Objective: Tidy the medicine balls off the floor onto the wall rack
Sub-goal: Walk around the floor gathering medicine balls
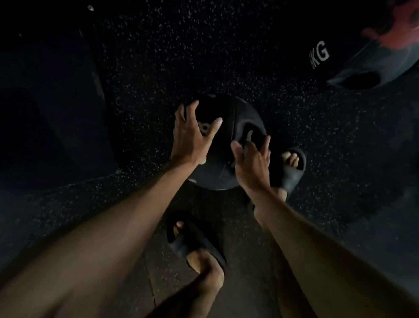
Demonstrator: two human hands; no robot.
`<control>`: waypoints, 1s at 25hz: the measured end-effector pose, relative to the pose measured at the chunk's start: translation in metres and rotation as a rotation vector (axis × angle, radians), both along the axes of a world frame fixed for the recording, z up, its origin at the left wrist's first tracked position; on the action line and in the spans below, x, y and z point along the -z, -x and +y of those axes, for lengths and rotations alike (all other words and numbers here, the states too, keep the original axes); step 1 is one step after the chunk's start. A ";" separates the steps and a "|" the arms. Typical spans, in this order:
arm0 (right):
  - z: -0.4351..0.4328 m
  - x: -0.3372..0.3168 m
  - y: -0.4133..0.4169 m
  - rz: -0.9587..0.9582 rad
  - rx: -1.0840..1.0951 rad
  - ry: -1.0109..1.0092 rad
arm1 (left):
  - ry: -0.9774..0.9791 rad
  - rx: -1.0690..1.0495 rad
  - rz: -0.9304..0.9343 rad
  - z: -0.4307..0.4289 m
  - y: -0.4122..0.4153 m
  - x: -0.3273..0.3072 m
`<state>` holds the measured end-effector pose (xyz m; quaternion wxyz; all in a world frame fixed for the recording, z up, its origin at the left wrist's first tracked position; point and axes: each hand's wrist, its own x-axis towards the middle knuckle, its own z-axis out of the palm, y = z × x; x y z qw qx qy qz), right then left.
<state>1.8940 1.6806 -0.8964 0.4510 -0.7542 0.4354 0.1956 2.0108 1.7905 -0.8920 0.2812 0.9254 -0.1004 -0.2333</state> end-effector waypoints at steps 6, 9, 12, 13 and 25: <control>-0.091 0.004 -0.050 -0.017 0.037 0.036 | -0.050 -0.126 0.040 -0.039 -0.009 -0.001; -0.092 -0.014 -0.040 -0.127 -0.152 0.021 | -0.102 -0.228 0.071 -0.101 -0.039 -0.005; -0.124 -0.004 -0.062 -0.142 -0.072 0.002 | -0.135 -0.221 0.052 -0.135 -0.071 0.000; -0.137 -0.001 -0.075 -0.114 -0.053 -0.011 | -0.135 -0.162 0.019 -0.138 -0.077 0.002; -0.201 -0.007 -0.126 -0.154 0.070 0.109 | 0.029 0.050 -0.120 -0.187 -0.077 0.002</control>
